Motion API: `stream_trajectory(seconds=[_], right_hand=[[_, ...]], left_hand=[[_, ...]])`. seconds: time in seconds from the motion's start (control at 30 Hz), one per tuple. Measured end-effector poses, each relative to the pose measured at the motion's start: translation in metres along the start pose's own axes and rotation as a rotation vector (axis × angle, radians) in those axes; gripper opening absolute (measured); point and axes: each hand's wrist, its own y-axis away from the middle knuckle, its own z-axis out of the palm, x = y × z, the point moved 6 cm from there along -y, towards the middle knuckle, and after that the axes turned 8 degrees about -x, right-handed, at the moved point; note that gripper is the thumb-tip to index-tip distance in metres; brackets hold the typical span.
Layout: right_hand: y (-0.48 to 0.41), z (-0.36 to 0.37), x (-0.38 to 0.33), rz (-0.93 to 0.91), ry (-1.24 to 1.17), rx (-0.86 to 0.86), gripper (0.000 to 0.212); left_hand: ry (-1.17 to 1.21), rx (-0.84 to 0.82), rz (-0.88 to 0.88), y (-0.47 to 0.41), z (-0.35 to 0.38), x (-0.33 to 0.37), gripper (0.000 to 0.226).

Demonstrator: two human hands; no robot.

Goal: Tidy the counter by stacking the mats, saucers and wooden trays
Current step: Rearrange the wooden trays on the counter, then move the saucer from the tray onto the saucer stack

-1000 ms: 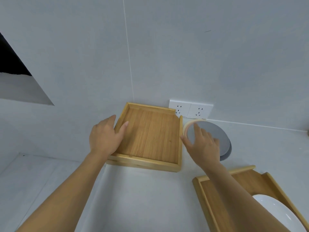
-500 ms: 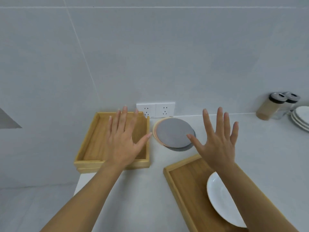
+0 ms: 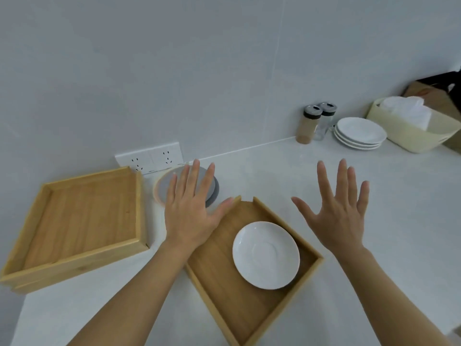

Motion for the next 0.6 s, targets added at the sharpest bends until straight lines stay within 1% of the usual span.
stream_trajectory(seconds=[0.1,0.23,0.43,0.6], right_hand=[[0.01,-0.001,0.026,0.046,0.029,-0.016,0.08],[0.021,0.0,0.054,0.092,0.038,-0.038,0.079],[0.033,0.01,0.067,0.108,0.04,-0.07,0.08],[0.044,0.031,0.057,0.07,0.027,-0.128,0.077]], left_hand=[[-0.001,-0.016,0.029,0.0,0.011,0.02,0.074],[0.001,-0.043,0.06,0.001,0.026,0.042,0.076],[0.014,-0.098,0.083,0.017,0.045,0.052,0.074],[0.042,-0.175,-0.011,0.035,0.061,0.039,0.079]])
